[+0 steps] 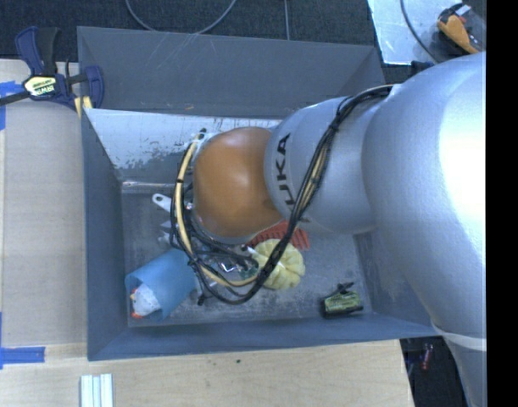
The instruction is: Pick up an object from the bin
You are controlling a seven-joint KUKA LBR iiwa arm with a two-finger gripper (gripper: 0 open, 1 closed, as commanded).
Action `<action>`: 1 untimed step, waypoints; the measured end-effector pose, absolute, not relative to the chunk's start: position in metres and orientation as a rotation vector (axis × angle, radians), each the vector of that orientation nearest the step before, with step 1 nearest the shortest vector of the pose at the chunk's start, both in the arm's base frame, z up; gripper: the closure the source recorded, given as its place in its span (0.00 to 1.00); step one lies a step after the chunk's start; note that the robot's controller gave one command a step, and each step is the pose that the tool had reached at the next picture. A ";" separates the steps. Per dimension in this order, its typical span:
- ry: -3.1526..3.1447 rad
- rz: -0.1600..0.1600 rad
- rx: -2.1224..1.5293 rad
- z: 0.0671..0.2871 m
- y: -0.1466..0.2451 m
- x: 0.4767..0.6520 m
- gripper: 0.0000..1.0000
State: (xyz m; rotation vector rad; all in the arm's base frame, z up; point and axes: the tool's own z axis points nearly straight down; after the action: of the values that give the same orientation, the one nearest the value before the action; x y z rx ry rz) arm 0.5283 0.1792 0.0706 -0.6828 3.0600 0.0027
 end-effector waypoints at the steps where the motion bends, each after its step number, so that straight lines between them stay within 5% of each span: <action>1: 3.009 0.000 -0.872 0.100 0.210 0.528 0.00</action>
Offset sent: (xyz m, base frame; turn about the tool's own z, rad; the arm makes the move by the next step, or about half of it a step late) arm -0.0248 0.0649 -0.0006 -0.4090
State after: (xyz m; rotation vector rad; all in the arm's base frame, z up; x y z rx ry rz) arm 0.5277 0.2103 0.1004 -0.8720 3.0091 0.0000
